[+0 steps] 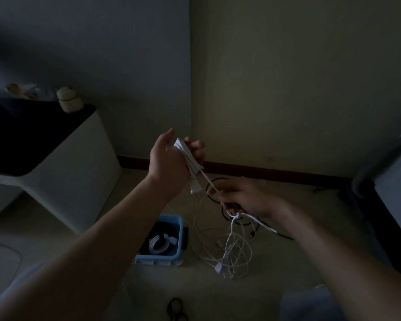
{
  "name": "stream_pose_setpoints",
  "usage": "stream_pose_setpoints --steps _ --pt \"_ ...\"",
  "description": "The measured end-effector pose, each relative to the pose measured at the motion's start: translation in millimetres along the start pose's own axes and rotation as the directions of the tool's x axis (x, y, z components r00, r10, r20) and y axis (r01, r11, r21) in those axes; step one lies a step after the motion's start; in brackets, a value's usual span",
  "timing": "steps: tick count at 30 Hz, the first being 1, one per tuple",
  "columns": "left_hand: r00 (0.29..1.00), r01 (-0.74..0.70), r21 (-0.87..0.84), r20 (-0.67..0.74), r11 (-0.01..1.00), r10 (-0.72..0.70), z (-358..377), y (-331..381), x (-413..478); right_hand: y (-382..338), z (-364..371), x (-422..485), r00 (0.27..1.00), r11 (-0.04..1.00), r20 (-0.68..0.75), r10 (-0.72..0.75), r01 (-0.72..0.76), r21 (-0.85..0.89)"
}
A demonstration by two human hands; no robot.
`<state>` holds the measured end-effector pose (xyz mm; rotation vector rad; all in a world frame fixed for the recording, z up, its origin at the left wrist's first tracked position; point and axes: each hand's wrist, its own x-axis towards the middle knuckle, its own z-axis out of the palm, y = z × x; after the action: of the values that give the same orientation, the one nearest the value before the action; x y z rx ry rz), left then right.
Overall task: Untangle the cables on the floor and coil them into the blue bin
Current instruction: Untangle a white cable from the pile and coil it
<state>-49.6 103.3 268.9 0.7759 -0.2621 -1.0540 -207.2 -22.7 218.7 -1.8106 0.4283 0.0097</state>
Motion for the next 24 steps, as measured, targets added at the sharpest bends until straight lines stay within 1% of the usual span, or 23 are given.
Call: stream_pose_setpoints --steps 6,9,11,13,17,19,21,24 --pt "0.998 -0.013 0.197 -0.058 0.98 0.025 10 -15 2 -8 8 -2 1.0 0.999 -0.009 -0.024 0.024 -0.035" --pt "1.0 0.006 0.313 -0.012 0.95 -0.002 9 -27 5 -16 7 -5 0.997 0.997 -0.029 -0.07 0.069 -0.037" --pt "0.998 0.036 0.381 0.032 0.924 -0.052 8 -37 7 -20 4 -6 0.994 0.994 -0.054 -0.091 0.088 -0.066" --pt "0.995 0.061 0.418 0.043 0.906 -0.087 9 -45 7 -22 2 -7 0.992 0.988 -0.081 -0.101 0.09 -0.124" --pt "0.994 0.075 0.475 0.036 0.877 -0.104 13 -48 9 -26 0 -10 0.988 0.974 -0.101 -0.115 0.093 -0.206" --pt "0.991 0.094 0.521 0.032 0.849 -0.129 13 -51 8 -28 -1 -11 0.983 0.965 -0.132 -0.126 0.09 -0.248" --pt "0.99 0.077 0.592 0.05 0.802 -0.132 11 -57 5 -30 -3 -13 0.969 0.94 -0.173 -0.175 0.112 -0.324" --pt "0.987 0.032 0.724 0.084 0.689 -0.135 11 -63 -2 -37 -7 -20 0.941 0.892 -0.225 -0.254 0.138 -0.43"
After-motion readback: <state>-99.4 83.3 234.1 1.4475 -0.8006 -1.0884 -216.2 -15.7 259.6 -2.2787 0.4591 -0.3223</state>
